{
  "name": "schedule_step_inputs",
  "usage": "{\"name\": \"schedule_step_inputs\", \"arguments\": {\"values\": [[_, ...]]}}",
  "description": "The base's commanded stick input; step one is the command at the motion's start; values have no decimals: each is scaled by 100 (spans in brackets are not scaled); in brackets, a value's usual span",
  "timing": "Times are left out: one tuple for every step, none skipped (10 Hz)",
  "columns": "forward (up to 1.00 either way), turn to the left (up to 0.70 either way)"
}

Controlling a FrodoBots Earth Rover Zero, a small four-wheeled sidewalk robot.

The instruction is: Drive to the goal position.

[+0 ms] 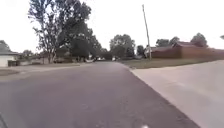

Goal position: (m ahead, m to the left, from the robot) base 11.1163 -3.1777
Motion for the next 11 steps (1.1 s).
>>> {"name": "schedule_step_inputs", "arguments": {"values": [[100,0],[100,0],[100,0],[100,0],[100,0],[100,0],[100,0],[100,0],[100,0],[100,0],[100,0]]}}
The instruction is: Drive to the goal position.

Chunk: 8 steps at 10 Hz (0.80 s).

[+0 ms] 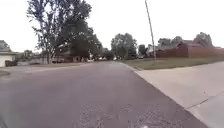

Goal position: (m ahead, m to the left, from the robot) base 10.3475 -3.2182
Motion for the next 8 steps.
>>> {"name": "schedule_step_inputs", "arguments": {"values": [[100,0],[100,0],[100,0],[100,0],[100,0],[100,0],[100,0],[100,-1]]}}
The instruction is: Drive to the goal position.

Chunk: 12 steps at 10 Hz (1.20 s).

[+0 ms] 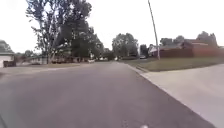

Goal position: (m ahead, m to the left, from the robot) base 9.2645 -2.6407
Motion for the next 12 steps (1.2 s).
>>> {"name": "schedule_step_inputs", "arguments": {"values": [[100,-6],[100,-31],[100,-15],[100,-5],[100,0],[100,0],[100,0],[100,0],[100,0],[100,0],[100,-9],[100,-27]]}}
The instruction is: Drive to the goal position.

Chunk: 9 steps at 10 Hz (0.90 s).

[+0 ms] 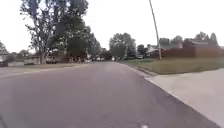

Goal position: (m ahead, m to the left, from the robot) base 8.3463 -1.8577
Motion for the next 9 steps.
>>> {"name": "schedule_step_inputs", "arguments": {"values": [[100,-20],[100,-7],[100,0],[100,0],[100,-1],[100,-2],[100,-16],[100,-37],[100,-40]]}}
